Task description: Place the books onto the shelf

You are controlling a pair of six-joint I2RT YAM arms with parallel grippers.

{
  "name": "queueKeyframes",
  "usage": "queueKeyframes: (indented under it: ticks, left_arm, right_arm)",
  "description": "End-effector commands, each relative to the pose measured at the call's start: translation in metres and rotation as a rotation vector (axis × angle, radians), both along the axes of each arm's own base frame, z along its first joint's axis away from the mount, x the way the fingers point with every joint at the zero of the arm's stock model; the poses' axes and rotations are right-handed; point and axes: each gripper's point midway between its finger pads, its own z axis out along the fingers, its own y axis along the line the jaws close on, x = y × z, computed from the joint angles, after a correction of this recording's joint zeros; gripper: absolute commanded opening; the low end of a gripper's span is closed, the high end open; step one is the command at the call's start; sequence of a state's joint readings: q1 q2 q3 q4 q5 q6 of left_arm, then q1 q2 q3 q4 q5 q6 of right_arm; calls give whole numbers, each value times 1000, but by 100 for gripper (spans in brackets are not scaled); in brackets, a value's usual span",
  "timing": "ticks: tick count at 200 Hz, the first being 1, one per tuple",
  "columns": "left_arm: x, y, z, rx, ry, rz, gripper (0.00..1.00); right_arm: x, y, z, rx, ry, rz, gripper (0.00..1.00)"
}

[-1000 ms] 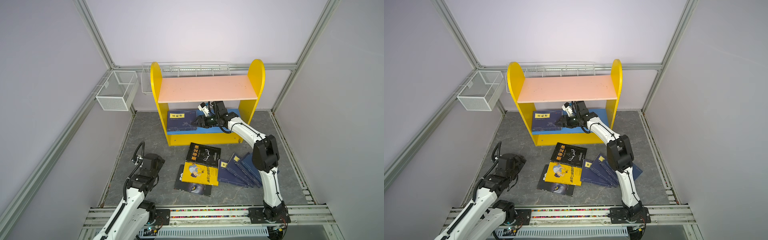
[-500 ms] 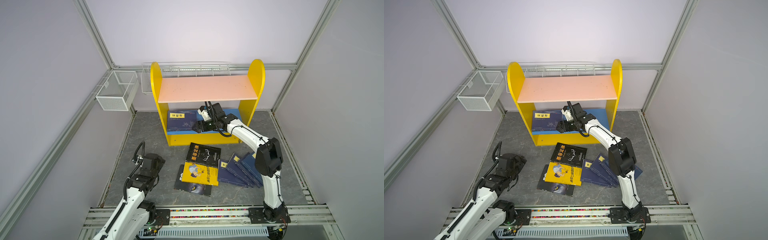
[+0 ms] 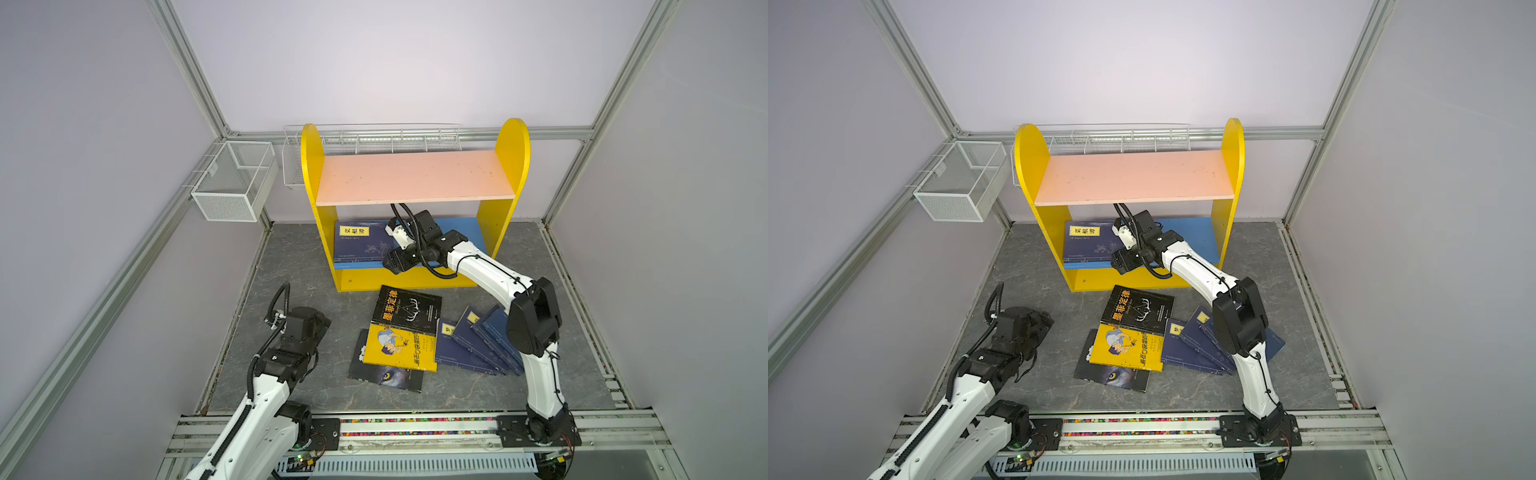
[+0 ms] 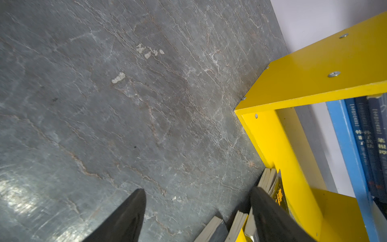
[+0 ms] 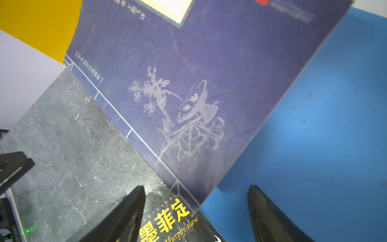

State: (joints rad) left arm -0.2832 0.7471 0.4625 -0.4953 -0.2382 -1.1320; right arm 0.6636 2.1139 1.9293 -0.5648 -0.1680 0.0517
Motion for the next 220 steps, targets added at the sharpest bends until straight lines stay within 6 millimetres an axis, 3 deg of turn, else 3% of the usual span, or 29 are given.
queueKeyframes:
  ticks: [1,66,136,220]
  left_arm:
    - [5,1,11,-11,-25,17,80]
    - [5,1,12,-13,-26,18,80]
    - [5,1,5,-6,1,23,80]
    - [6,1,7,0,-1,17,80]
  right_arm:
    - [-2,8,-10,-48,-21,46,79]
    - [6,21,-9,-33,-22,61,75]
    - [3,33,-21,-7,19,56,73]
    - [3,41,-19,30,22,60,73]
